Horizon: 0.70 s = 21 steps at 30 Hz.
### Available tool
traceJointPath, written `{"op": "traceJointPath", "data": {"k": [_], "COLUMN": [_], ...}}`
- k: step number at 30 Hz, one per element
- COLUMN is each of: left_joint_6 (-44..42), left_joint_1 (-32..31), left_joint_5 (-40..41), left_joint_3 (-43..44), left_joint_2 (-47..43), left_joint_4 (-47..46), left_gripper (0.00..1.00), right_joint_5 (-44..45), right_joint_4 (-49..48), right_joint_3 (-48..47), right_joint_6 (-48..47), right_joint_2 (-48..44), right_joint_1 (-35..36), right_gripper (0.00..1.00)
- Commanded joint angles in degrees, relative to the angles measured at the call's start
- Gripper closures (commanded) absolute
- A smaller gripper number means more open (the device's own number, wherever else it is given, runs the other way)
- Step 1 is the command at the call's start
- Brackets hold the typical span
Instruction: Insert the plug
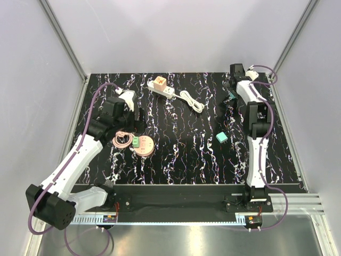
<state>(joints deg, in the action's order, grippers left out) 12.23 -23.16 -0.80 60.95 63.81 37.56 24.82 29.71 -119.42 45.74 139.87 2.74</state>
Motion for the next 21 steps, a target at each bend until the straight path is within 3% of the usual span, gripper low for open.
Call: {"op": "traceJointPath", "data": {"k": [1, 13, 14, 15, 18, 21], "left_joint_6": [-0.80, -0.89, -0.89, -0.89, -1.07, -0.63], "left_joint_1": [-0.22, -0.22, -0.22, -0.22, -0.22, -0.22], "left_joint_5": [0.10, 0.18, 0.27, 0.27, -0.34, -1.83], "left_joint_3": [0.14, -0.13, -0.13, -0.21, -0.39, -0.57], "left_joint_2": [-0.62, -0.88, -0.79, -0.88, -1.14, -1.32], "left_joint_4": [-2.67, -2.58, -2.58, -2.58, -2.67, -3.28], "left_gripper": [0.01, 0.01, 0.01, 0.01, 0.01, 0.01], "right_joint_5": [3.92, 0.85, 0.76, 0.50, -2.75, -10.30], "right_joint_4": [2.80, 6.93, 6.94, 7.02, 6.85, 5.36], "right_joint_3": [-3.89, -10.57, -10.49, -10.40, -9.70, -4.97], "right_joint_6": [0.85, -3.89, -4.51, -6.08, -11.01, -17.07], "right_joint_2": [1.54, 7.08, 7.08, 6.91, 4.55, -1.93], "right_joint_1": [-0.37, -0.72, -0.72, -0.72, -0.81, -0.46], "right_gripper": [0.28, 0.29, 0.33, 0.46, 0.71, 0.81]}}
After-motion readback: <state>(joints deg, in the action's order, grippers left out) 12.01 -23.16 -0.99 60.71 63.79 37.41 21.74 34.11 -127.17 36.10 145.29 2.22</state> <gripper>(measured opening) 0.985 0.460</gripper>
